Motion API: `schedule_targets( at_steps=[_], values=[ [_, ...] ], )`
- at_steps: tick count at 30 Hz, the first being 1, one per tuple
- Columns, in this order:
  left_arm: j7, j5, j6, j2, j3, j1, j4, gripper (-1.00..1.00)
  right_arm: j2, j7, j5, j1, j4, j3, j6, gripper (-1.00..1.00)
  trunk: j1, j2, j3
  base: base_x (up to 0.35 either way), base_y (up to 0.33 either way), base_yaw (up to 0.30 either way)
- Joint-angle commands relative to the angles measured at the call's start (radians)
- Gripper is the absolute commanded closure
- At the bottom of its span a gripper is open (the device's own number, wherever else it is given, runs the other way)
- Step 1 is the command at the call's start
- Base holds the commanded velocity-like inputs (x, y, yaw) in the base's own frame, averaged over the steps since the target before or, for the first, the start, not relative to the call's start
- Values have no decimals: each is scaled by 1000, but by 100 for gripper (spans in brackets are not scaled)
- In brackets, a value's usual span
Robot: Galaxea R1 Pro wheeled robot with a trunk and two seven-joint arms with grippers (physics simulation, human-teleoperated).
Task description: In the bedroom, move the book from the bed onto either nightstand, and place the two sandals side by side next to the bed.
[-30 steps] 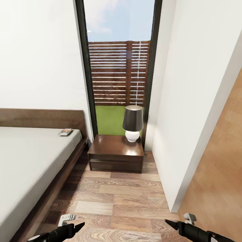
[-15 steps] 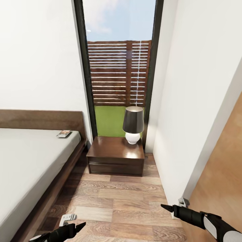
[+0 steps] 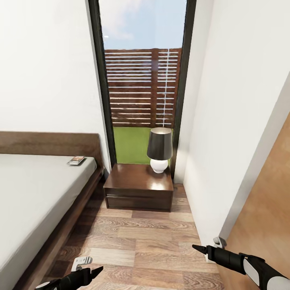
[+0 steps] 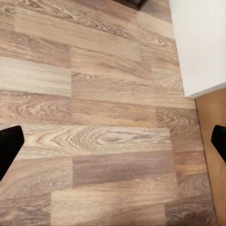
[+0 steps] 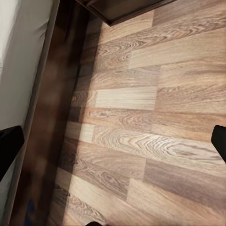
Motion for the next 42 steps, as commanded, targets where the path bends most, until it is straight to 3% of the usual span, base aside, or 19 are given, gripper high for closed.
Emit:
schedule_targets(
  at_steps=[1,13,42],
  values=[
    [-3,4,-3,-1,-1,-1,1,-100,0,3,-5,0,0,-1,10,-100,0,-1,-1,62,0,0],
    [-3,4,-3,-4,-1,-1,2,-100,26,1,-3,0,0,2,9,-100,0,-1,-1,271,0,0],
    [-3,4,-3,-2,-1,-1,1,-100,27,5,-4,0,-3,2,-4,-100,0,-1,-1,317,0,0]
  ],
)
